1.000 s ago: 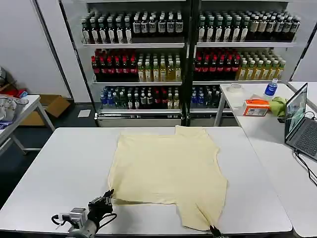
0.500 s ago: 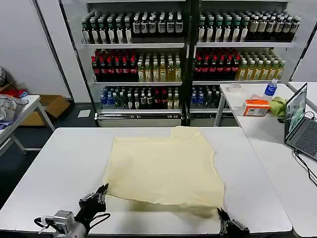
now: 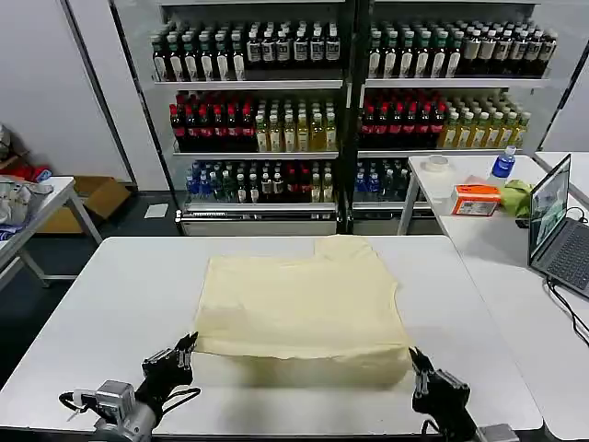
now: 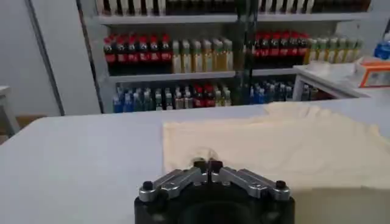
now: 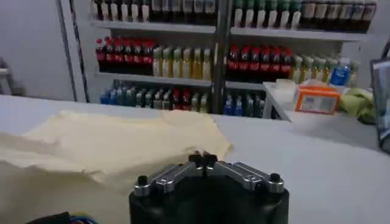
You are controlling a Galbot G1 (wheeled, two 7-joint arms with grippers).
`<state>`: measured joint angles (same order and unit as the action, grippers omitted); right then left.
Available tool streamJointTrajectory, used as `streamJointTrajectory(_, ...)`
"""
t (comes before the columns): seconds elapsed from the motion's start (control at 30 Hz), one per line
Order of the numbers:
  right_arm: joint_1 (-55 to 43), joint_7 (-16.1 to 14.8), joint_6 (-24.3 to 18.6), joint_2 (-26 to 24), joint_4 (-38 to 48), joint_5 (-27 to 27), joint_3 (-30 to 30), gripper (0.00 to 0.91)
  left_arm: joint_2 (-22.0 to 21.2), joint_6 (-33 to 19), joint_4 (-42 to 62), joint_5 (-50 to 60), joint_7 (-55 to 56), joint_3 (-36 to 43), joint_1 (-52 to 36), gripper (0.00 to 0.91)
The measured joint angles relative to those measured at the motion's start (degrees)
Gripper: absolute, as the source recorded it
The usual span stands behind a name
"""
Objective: Fold and organize the clothes.
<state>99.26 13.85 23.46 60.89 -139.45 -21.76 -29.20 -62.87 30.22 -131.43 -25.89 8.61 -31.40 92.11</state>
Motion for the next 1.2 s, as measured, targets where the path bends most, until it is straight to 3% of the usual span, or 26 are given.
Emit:
streamJointTrajectory(0.47, -14.16, 0.17, 1.69, -4.71, 8.34, -3.69, 5.27, 0.000, 3.18, 0.50, 6.06, 1.13, -0.01, 3.75, -6.18, 0.010)
streamJointTrajectory(1.1, -33.72, 0.45, 2.95, -4.78, 21.64, -5.59, 15.92, 0.000, 5.48, 0.72, 16.58, 0.94, -0.09, 10.51, -18.28, 0.010)
streamJointTrajectory(1.13, -34.39, 0.45, 2.96, -4.62, 22.26, -5.48, 16.37, 0.000, 5.51, 0.75, 17.14, 0.94, -0.10, 10.84, -18.91, 0.040)
streamJointTrajectory(1.2, -35.37, 0.46, 3.15, -4.20, 23.56, -5.20, 17.32, 0.000, 5.48, 0.78, 18.19, 0.98, -0.10, 11.40, -19.98, 0.232)
